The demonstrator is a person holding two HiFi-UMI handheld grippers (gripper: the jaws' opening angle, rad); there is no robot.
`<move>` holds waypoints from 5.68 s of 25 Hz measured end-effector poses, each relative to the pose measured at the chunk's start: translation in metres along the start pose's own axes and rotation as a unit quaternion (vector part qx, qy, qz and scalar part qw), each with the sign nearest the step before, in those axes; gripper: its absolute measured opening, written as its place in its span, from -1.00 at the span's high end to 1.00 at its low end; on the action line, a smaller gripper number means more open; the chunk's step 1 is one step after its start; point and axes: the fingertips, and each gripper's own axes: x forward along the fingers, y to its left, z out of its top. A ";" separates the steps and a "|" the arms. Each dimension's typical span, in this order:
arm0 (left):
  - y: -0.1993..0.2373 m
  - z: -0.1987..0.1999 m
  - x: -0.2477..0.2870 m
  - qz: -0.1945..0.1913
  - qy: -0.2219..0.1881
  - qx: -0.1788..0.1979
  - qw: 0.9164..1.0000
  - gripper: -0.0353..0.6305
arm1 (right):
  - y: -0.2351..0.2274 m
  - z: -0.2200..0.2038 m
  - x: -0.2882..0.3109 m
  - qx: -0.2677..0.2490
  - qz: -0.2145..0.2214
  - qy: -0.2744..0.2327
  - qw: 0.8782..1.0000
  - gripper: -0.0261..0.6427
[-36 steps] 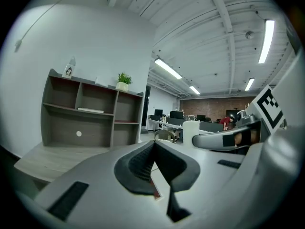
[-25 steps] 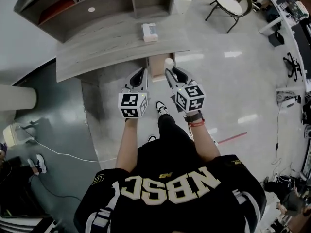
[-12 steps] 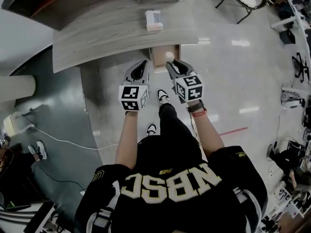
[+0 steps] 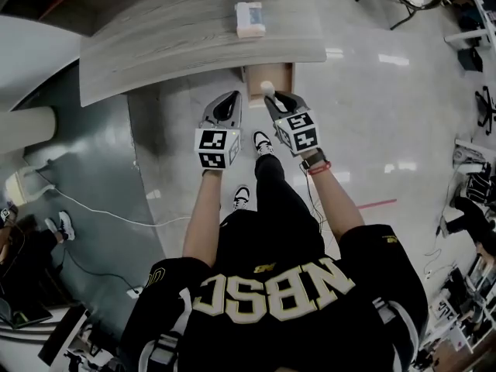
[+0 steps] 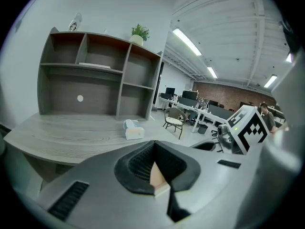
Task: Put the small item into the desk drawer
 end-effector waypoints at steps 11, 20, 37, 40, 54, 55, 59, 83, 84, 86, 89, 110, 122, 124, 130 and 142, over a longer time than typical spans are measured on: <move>0.017 -0.031 0.025 0.018 0.016 -0.025 0.999 0.85 | -0.018 -0.043 0.035 -0.042 0.028 0.072 0.996 0.60; 0.029 -0.056 0.042 0.024 0.023 -0.034 0.999 0.85 | -0.031 -0.073 0.074 -0.109 0.040 0.117 0.986 0.60; 0.061 -0.101 0.062 0.041 0.035 -0.051 0.997 0.85 | -0.065 -0.138 0.152 -0.229 0.053 0.212 0.949 0.60; 0.064 -0.104 0.064 0.044 0.031 -0.051 0.997 0.85 | -0.067 -0.148 0.163 -0.239 0.063 0.222 0.943 0.60; 0.079 -0.129 0.072 0.054 0.029 -0.029 0.998 0.85 | -0.070 -0.194 0.206 -0.381 0.101 0.276 0.877 0.60; 0.081 -0.130 0.074 0.055 0.027 -0.028 0.998 0.85 | -0.070 -0.196 0.209 -0.390 0.106 0.277 0.872 0.60; 0.087 -0.138 0.076 0.059 0.025 -0.030 0.997 0.85 | -0.067 -0.202 0.217 -0.422 0.127 0.281 0.853 0.60; 0.039 -0.057 -0.022 0.034 0.012 -0.017 0.999 0.85 | -0.028 -0.089 0.058 -0.233 0.051 0.171 0.956 0.44; 0.037 -0.050 -0.029 0.034 0.009 -0.013 0.999 0.85 | -0.026 -0.082 0.048 -0.224 0.044 0.160 0.960 0.44; 0.032 -0.040 -0.046 0.036 0.003 -0.007 0.999 0.85 | -0.018 -0.074 0.027 -0.210 0.032 0.143 0.967 0.44; 0.025 -0.025 -0.069 0.039 -0.008 -0.003 0.999 0.85 | -0.007 -0.059 -0.004 -0.191 0.018 0.114 0.975 0.45; -0.023 0.063 -0.182 0.063 -0.109 0.058 0.990 0.85 | 0.060 0.051 -0.184 -0.020 -0.111 -0.162 0.980 0.67; -0.056 0.105 -0.251 0.066 -0.174 0.075 0.980 0.85 | 0.101 0.093 -0.284 -0.022 -0.181 -0.268 0.946 0.84; -0.064 0.106 -0.258 0.057 -0.181 0.074 0.979 0.85 | 0.108 0.091 -0.292 -0.018 -0.175 -0.275 0.945 0.89; -0.077 0.104 -0.273 0.057 -0.191 0.088 0.976 0.85 | 0.121 0.085 -0.309 -0.015 -0.176 -0.287 0.942 0.90; -0.081 0.092 -0.276 0.043 -0.193 0.077 0.977 0.85 | 0.135 0.079 -0.311 -0.013 -0.158 -0.276 0.948 0.90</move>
